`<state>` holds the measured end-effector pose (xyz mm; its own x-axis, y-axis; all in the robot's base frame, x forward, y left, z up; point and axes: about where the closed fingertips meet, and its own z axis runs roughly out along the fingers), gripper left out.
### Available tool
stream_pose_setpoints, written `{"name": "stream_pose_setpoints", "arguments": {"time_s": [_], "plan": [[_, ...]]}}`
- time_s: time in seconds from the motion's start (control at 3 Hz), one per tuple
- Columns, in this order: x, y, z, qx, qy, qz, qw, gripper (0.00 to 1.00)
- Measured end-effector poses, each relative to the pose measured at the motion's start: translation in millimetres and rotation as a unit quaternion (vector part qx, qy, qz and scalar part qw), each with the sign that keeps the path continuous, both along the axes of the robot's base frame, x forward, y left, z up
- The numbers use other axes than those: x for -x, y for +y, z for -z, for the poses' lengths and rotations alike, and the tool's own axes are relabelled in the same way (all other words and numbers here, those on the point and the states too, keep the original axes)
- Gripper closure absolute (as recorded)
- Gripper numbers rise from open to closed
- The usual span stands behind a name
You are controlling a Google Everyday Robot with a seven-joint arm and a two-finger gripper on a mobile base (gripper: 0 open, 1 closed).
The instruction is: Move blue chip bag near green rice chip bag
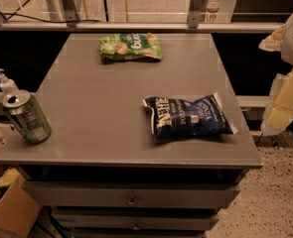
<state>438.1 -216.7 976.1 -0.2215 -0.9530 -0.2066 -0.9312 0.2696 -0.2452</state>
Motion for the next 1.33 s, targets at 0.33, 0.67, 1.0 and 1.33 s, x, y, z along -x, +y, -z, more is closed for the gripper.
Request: {"name": "stream_pose_setpoints", "arguments": {"time_s": [0.33, 0.67, 1.0, 1.33], "plan": [[-0.6, 1.4, -1.3, -0.004, -0.006, -0.001, 1.0000, 0.00], [-8.4, 5.6, 6.8, -0.020, -0.010, -0.004, 0.9997, 0.00], [-24.1, 15.0, 31.7, -0.043, -0.008, -0.009, 0.9990, 0.00], [-38.6, 27.3, 62.3, -0.068, -0.004, -0.018, 0.9975, 0.00]]}}
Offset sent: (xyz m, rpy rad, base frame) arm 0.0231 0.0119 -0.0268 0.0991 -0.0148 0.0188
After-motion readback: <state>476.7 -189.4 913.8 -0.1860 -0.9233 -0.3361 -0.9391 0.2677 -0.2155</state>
